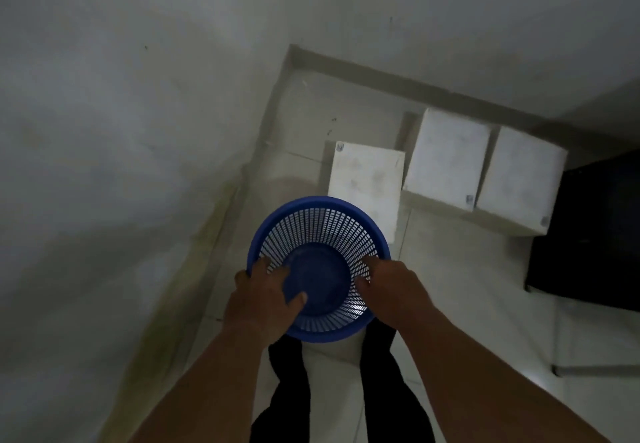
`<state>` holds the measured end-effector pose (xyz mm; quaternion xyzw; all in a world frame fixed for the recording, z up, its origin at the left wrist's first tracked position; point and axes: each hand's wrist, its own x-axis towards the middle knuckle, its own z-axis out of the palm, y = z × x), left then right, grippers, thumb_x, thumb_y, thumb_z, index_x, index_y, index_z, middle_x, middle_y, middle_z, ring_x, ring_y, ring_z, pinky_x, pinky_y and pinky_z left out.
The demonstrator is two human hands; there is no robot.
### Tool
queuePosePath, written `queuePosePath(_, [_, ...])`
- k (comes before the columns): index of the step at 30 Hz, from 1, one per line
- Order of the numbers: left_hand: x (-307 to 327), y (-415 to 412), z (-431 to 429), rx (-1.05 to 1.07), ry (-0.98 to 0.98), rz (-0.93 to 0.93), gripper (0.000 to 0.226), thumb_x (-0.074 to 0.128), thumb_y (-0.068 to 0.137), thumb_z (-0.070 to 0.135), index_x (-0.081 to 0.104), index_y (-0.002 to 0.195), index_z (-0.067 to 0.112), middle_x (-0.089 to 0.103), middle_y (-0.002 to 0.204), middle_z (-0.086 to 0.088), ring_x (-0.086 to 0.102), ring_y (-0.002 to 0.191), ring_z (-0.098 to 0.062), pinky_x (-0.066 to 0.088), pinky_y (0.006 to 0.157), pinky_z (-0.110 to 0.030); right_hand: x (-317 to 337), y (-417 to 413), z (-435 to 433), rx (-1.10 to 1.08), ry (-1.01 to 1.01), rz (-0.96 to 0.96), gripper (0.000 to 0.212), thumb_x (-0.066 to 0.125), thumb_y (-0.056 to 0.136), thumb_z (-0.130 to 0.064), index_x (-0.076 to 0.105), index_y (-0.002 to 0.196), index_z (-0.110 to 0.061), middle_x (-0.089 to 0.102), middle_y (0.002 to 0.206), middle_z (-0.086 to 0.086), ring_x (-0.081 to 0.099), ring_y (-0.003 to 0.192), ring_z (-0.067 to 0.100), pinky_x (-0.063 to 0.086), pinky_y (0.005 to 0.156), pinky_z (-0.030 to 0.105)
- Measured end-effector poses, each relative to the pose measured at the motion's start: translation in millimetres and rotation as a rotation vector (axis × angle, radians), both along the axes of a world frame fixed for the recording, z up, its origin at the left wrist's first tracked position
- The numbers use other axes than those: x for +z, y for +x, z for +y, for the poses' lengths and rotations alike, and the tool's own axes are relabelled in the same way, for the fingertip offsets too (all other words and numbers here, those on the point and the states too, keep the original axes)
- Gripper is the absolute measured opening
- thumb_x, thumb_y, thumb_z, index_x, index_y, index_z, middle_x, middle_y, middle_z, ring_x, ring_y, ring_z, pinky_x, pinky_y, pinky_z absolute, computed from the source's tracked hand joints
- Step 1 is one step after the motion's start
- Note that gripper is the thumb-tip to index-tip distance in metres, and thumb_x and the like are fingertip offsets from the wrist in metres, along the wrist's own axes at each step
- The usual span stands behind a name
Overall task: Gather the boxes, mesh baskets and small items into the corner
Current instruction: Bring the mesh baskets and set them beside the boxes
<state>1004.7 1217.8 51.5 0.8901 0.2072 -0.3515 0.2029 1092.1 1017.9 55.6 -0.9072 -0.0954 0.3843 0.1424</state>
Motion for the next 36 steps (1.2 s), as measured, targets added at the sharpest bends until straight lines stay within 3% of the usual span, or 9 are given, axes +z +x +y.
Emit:
queuePosePath(10, [-82, -37, 55, -0.045, 0.063, -0.029, 0.069, 0.053, 0.088, 0.062, 0.038, 0.147, 0.031, 0.014, 0.160, -0.001, 0.019, 0.137, -0.034, 0.038, 0.105, -0.045, -87, -32, 53, 0.015, 0.080, -0.070, 0.032, 0.047, 0.097, -0.033, 0.058, 0.120, -0.014, 0.066, 0.106, 0.007, 0.064, 0.087, 0.023, 0.056, 0.076, 0.038])
queuePosePath(17, [-128, -22, 91, 0.002, 0.070, -0.169, 0.069, 0.063, 0.083, 0.058, 0.047, 0.143, 0.026, 0.023, 0.157, -0.004, 0.020, 0.137, -0.036, 0.040, 0.103, -0.049, -127, -10, 84, 0.073, 0.131, -0.111, 0.035, 0.049, 0.097, -0.030, 0.057, 0.127, -0.012, 0.063, 0.117, 0.010, 0.061, 0.100, 0.027, 0.051, 0.082, 0.037])
queuePosePath(23, [-161, 2, 106, 0.008, 0.035, -0.158, 0.070, 0.060, 0.084, 0.059, 0.042, 0.145, 0.030, 0.016, 0.160, -0.002, 0.015, 0.141, -0.032, 0.035, 0.109, -0.050, -153, 24, 98, 0.140, 0.128, -0.180, 0.040, 0.051, 0.096, -0.025, 0.053, 0.134, -0.012, 0.059, 0.127, 0.011, 0.059, 0.108, 0.028, 0.046, 0.083, 0.031])
queuePosePath(27, [-181, 19, 111, 0.016, 0.031, -0.169, 0.070, 0.063, 0.082, 0.056, 0.043, 0.144, 0.031, 0.015, 0.160, -0.001, 0.012, 0.143, -0.032, 0.032, 0.111, -0.051, -180, 40, 103, 0.193, 0.159, -0.184, 0.051, 0.055, 0.095, -0.025, 0.046, 0.143, -0.013, 0.051, 0.140, 0.010, 0.050, 0.123, 0.029, 0.045, 0.098, 0.038])
queuePosePath(31, [-195, 28, 109, 0.022, -0.027, -0.029, 0.078, 0.064, 0.082, 0.058, 0.031, 0.149, 0.037, -0.001, 0.163, 0.005, -0.005, 0.147, -0.030, 0.019, 0.118, -0.051, -207, 42, 97, 0.223, 0.173, -0.139, 0.055, 0.059, 0.091, -0.024, 0.045, 0.143, -0.016, 0.049, 0.141, 0.009, 0.045, 0.127, 0.030, 0.045, 0.103, 0.043])
queuePosePath(36, [-201, 27, 98, 0.095, -0.191, 0.196, 0.099, 0.060, 0.072, 0.076, 0.012, 0.153, 0.045, -0.021, 0.160, 0.013, -0.025, 0.145, -0.029, -0.001, 0.119, -0.052, -220, 34, 88, 0.274, 0.128, 0.013, 0.067, 0.061, 0.090, -0.029, 0.033, 0.150, -0.021, 0.034, 0.152, 0.011, 0.030, 0.139, 0.033, 0.036, 0.112, 0.048])
